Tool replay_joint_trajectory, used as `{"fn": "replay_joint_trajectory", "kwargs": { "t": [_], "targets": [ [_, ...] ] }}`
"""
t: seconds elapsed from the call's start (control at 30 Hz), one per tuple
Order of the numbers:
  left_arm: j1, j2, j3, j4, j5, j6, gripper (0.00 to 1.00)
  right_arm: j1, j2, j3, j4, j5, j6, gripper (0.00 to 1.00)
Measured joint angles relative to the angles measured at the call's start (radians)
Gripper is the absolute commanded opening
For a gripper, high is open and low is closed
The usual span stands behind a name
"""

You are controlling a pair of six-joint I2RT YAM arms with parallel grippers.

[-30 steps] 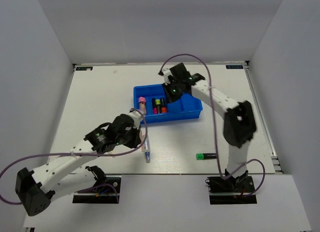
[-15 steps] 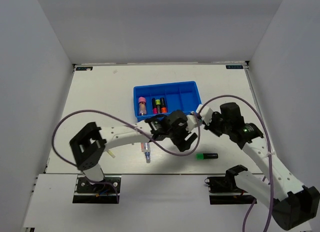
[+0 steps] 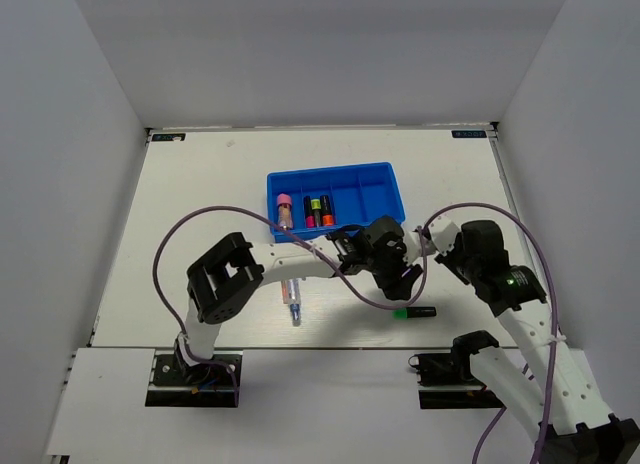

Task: Sort the stationery into containers
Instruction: Pick up the pen from the center of the board.

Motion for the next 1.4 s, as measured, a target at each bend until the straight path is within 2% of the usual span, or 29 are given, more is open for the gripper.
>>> {"fn": "replay_joint_trajectory", "kwargs": {
  "t": [0.1,0.5,0.67,0.9,0.97,1.0,1.03,1.1,1.17,1.2,1.4],
  "targets": [
    [-0.003,0.042,0.003,0.050,0.009,-0.023,0.59,-0.002,0.000,-0.022,0.002,0.056,0.047,0.00],
    [-0.043,0.158,0.003,0.161,0.013,-0.138,0.59,-0.014,0.000,-0.140,0.050,0.187,0.148,0.00],
    [-0.076,0.166,0.003,0.163,0.015,-0.142,0.59,-0.011,-0.015,-0.145,0.126,0.115,0.152,0.00],
    [-0.110,0.166,0.007,0.146,-0.008,-0.150,0.65,-0.027,-0.047,-0.160,0.148,0.111,0.145,0.00],
    [-0.115,0.166,0.011,0.140,-0.033,-0.147,0.65,-0.030,-0.052,-0.161,0.148,0.112,0.146,0.11],
    [-0.119,0.166,0.016,0.132,-0.057,-0.142,0.67,-0.034,-0.055,-0.162,0.150,0.111,0.148,0.29],
    [-0.125,0.166,0.021,0.124,-0.082,-0.139,0.68,-0.036,-0.059,-0.163,0.154,0.108,0.154,0.39],
    [-0.141,0.165,0.026,0.109,-0.129,-0.119,0.68,-0.044,-0.068,-0.163,0.177,0.118,0.156,0.50],
    [-0.159,0.163,0.027,0.103,-0.177,-0.104,0.68,-0.056,-0.070,-0.164,0.197,0.130,0.157,0.56],
    [-0.169,0.161,0.024,0.105,-0.199,-0.087,0.68,-0.058,-0.069,-0.165,0.208,0.132,0.159,0.63],
    [-0.225,0.159,-0.008,0.165,-0.299,-0.027,0.68,-0.048,-0.060,-0.172,0.230,0.057,0.188,0.66]
  ]
}}
